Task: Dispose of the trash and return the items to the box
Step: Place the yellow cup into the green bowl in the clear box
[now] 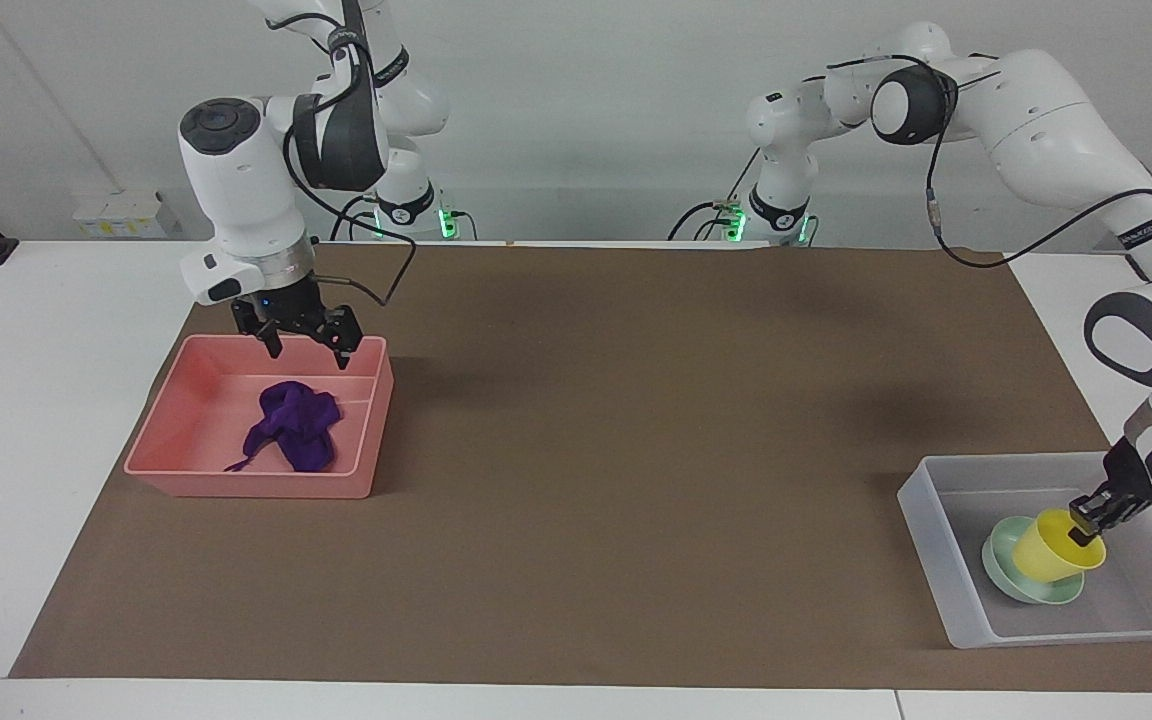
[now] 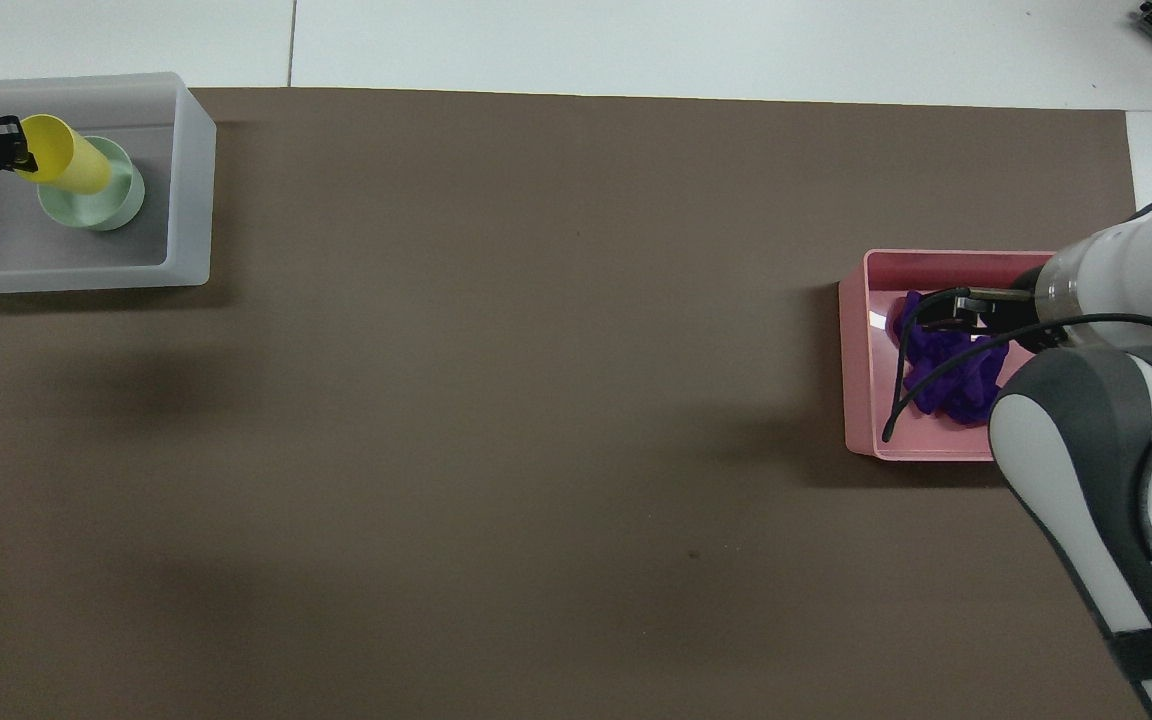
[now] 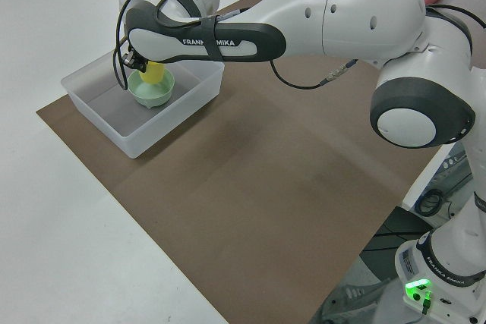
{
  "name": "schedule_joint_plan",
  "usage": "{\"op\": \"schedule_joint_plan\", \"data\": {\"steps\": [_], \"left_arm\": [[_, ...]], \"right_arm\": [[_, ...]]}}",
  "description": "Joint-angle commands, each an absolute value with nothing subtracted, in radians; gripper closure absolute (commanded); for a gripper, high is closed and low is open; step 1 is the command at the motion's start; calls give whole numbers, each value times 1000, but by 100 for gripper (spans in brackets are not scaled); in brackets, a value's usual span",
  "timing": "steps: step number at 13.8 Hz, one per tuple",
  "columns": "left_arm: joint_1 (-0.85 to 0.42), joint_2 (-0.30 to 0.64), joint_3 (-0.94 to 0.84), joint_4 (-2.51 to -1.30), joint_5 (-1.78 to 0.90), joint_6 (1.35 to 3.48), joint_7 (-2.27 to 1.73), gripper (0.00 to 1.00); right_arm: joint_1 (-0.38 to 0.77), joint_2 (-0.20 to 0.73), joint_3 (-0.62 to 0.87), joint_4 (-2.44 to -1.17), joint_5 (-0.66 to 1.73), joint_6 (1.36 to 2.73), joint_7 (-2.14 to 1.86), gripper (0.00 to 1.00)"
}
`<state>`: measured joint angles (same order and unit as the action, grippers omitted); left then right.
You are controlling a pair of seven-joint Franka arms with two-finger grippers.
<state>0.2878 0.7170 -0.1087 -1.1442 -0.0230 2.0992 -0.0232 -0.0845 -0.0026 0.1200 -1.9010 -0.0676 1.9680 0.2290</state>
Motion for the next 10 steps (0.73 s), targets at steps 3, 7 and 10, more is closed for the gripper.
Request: {"op": "schedule_joint_plan", "data": {"steps": [3,7,10], "left_arm": [[311,724,-123,-1170,-63,2144,-3,100],[304,718,-123,-1227,-72,2204,-5,100],[308,696,-120,-1269,-71,2224,-3,100]], "right_arm": [[-92,-9,129,-1761,-15,1801,235,0],[-94,-17,127,-1657,27,1691,227,0],[-104,-9,126,-1567,40,1600,226,0]]}}
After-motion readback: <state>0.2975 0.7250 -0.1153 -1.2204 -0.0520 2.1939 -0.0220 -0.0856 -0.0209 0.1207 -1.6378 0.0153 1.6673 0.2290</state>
